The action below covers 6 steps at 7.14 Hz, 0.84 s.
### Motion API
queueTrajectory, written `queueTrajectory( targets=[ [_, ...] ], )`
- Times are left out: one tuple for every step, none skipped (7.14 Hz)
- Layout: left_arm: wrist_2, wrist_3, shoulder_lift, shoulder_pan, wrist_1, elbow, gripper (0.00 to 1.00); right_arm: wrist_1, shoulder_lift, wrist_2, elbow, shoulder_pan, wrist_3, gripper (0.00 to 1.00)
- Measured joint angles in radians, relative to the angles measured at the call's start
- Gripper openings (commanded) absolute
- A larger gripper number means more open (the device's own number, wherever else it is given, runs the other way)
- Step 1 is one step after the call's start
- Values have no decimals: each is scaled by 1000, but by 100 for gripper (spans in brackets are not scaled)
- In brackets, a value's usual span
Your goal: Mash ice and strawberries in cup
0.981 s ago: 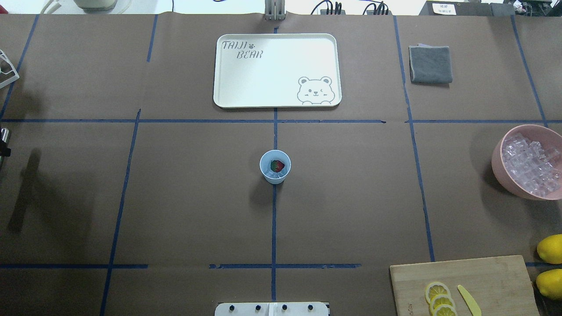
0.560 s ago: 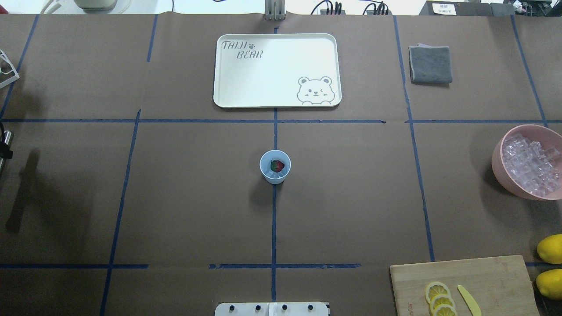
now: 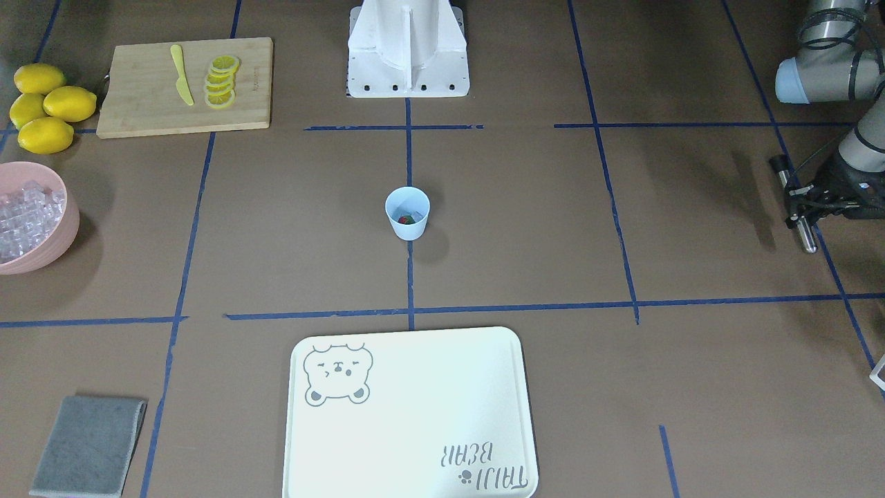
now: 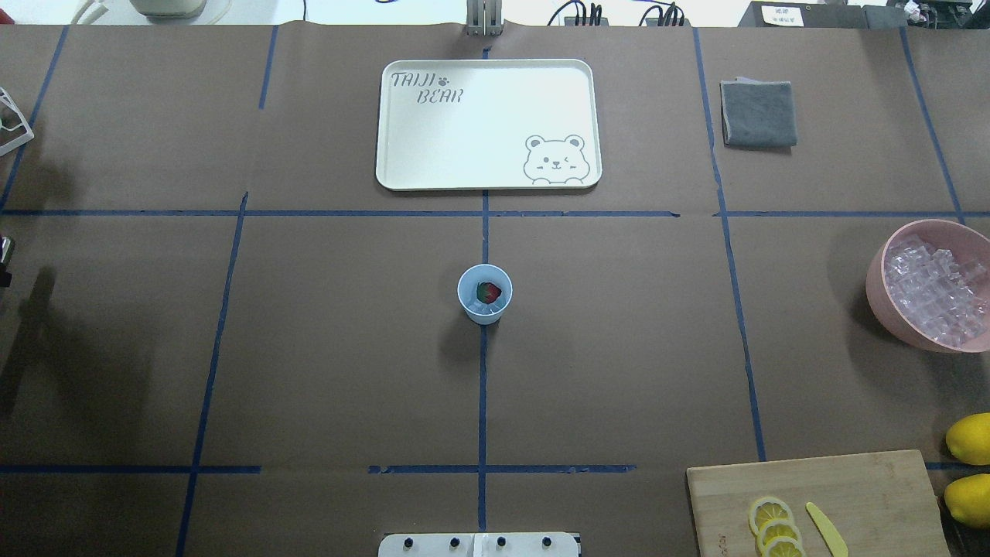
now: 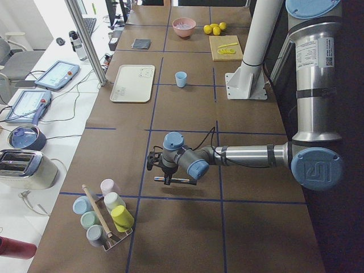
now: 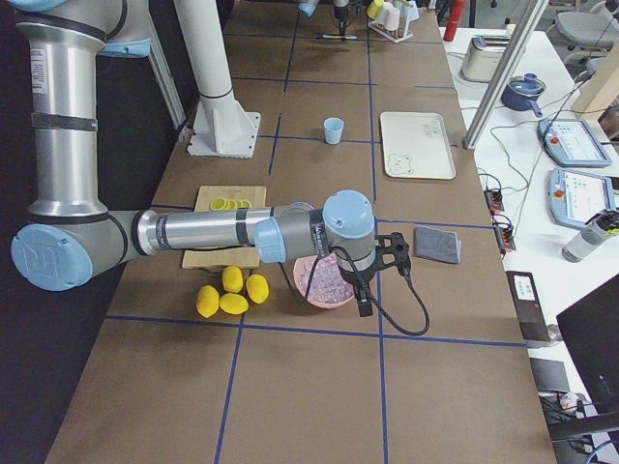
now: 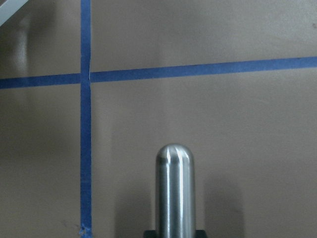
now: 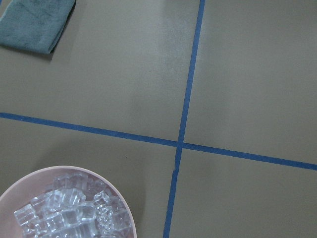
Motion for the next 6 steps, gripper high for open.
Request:
queueTrajectory(
  targets=[
    [0,0,1,0,0,0,30,0,0,0,2,0,0,100],
    [0,-1,2,0,0,0,99,0,0,0,3,0,0,100],
    [0,0,4,0,-2,0,100,0,0,0,3,0,0,100],
    [0,0,8,0,-4,-1,100,0,-2,0,4,0,0,100],
    [0,0,11,0,-5,-2,100,1,-5,-1,4,0,0,100],
    [0,1,13,-1,-6,-5,100,3,-9,-2,4,0,-1,100]
  ],
)
